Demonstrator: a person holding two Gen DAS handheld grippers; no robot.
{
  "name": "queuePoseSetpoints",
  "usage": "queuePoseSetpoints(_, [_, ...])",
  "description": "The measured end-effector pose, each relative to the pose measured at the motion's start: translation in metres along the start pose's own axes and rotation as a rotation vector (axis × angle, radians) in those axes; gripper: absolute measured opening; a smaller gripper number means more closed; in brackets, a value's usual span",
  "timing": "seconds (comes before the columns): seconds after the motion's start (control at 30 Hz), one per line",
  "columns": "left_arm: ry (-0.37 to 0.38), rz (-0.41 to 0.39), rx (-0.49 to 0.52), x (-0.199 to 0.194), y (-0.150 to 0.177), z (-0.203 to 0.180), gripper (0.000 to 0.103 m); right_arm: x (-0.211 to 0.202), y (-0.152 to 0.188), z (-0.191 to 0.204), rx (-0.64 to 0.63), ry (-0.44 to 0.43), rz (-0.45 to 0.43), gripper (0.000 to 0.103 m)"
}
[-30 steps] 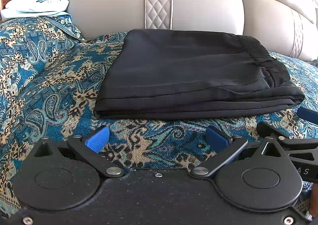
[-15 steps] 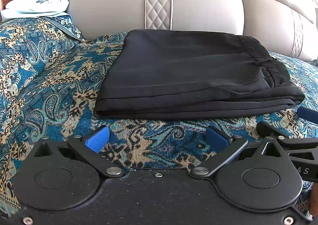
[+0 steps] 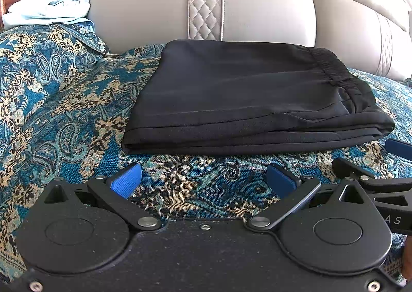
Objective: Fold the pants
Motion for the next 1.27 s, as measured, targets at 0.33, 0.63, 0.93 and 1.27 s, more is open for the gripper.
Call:
queuePoseSetpoints(0.33, [-0.001,-0.003,0.000,-0.0003,0.0001,-0.0004,0.103,-0.0002,0.0001,0.0005,0.000,0.000,0.000,0.103])
queuePoseSetpoints(0.63, [-0.002,-0.003,0.000,-0.0004,0.0002,-0.0005,0.103,-0.0006,0.0002,0.0007,0.000,0.001,0.000,0.103])
queuePoseSetpoints(0.93, [-0.002,-0.004,0.000,-0.0005,0.0005,-0.0006,0.103,-0.0011,-0.0007,0.0001,0.000,0.001,0.001,0.103])
queuePoseSetpoints(1.27, [0.000,-0.007,0.004,-0.0021,-0.0001,-0.0035,0.103,-0.0013,-0.0008,0.0001,0.000,0.001,0.001,0.103])
Point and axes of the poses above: each gripper's, at about its wrist camera, not at the fingertips, and x roughly the way its jaws point, z to its left, y to its underside, the point moved 10 cm from there along x, roughly the way its jaws point, and after that the axes turned 4 degrees about y, right-handed, at the moved point
